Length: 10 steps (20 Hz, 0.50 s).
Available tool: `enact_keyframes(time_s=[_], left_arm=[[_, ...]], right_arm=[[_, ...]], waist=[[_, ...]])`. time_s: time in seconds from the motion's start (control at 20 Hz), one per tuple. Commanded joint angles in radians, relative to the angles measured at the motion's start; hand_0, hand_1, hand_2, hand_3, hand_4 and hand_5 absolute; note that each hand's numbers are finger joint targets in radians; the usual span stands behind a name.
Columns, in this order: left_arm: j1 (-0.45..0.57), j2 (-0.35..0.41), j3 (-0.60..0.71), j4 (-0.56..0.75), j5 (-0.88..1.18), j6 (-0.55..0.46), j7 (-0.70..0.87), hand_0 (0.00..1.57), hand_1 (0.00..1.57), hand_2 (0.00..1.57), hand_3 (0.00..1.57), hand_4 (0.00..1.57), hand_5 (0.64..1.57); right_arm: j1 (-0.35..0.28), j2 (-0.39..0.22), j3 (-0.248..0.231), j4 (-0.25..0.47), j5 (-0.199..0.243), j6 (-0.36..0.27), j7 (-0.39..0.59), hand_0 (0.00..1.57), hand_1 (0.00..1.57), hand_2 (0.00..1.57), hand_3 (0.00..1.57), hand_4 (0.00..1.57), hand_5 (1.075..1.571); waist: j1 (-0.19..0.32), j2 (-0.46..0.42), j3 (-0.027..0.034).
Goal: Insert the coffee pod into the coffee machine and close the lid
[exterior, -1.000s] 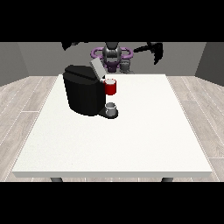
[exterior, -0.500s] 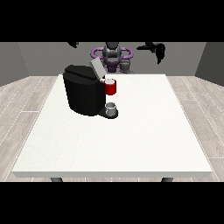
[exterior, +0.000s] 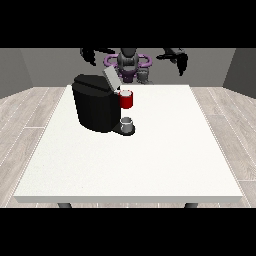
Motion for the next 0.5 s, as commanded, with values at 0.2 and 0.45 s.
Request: enact_keyframes(time_s=[0.2,0.45], left_arm=[[0.08,-0.015,-0.067,-0.187,0.091,0.035,0.089,0.0,0.0,0.0,0.0,0.0,1.571],[0.158,-0.004,-0.086,-0.314,0.07,0.032,0.122,0.0,0.0,0.0,0.0,0.0,1.571]], right_arm=[[-0.055,-0.015,-0.048,0.143,-0.017,0.044,-0.074,0.0,0.0,0.0,0.0,0.0,1.571],[-0.158,-0.019,-0.064,0.205,-0.006,0.028,-0.053,0.0,0.0,0.0,0.0,0.0,1.571]], waist=[[0.001,0.08,0.0001],[0.014,0.107,-0.0001]])
